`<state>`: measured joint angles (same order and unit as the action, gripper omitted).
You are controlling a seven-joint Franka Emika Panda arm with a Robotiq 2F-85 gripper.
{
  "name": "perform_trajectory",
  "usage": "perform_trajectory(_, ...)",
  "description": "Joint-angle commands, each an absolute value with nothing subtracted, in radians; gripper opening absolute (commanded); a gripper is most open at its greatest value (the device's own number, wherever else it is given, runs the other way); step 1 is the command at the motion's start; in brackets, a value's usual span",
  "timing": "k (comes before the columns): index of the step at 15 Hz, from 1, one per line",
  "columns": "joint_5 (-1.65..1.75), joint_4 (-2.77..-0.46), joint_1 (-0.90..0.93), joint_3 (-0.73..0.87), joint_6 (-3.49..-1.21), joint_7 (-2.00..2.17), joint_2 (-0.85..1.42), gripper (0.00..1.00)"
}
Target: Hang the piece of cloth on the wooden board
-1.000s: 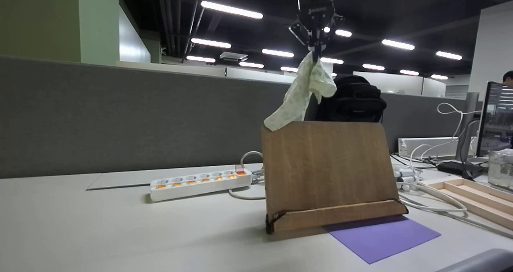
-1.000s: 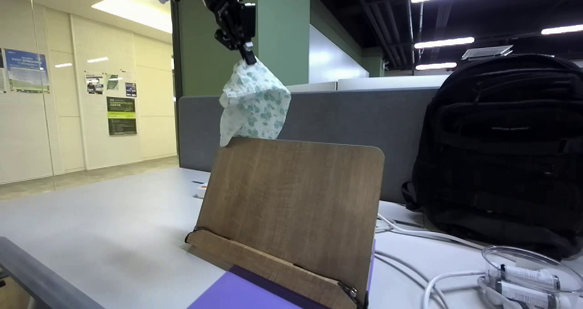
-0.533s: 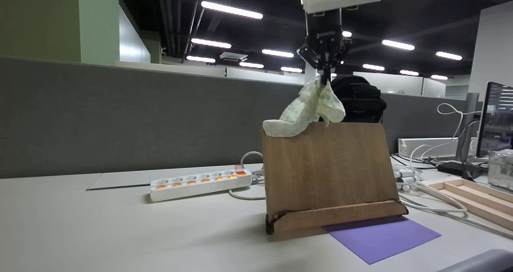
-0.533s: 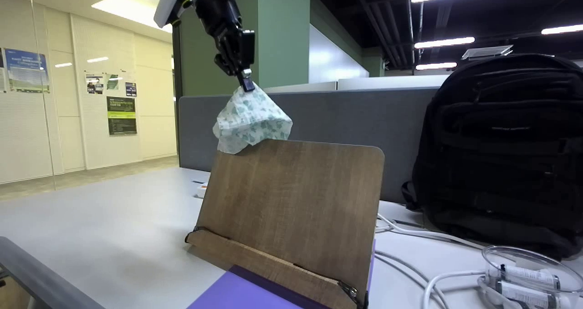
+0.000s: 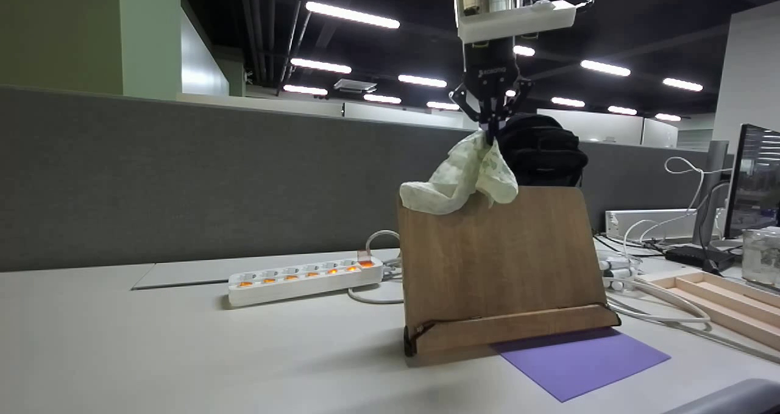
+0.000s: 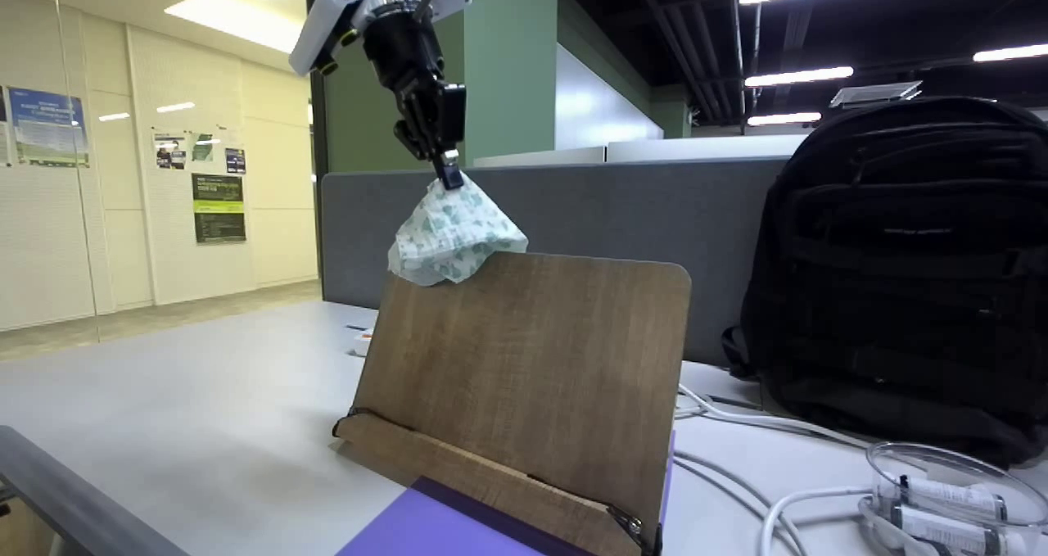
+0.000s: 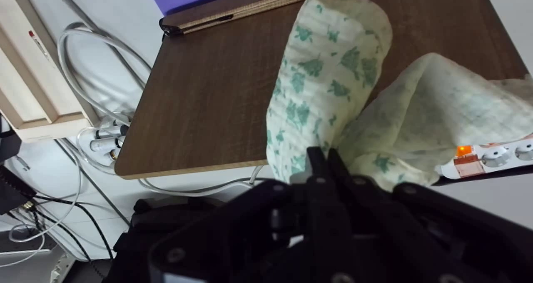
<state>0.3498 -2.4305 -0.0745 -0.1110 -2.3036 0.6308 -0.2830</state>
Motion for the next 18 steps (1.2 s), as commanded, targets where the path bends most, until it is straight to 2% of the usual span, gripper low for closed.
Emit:
perform_trajectory(1,0.345,-2.442,-0.075,-0.115,-2.299,0.636,-0.286,0.34)
perform_trajectory(9,0.354,-2.459,-0.051,-0.138,-2.289,0.616,-0.317,0.89)
perform_trajectory(11,0.359,-2.469,-0.037,-0.154,-2.294,0.604,-0.339,1.0)
perform_trajectory(18,0.343,-2.515,0.021,-0.215,-2.309,0.52,-0.391,1.0)
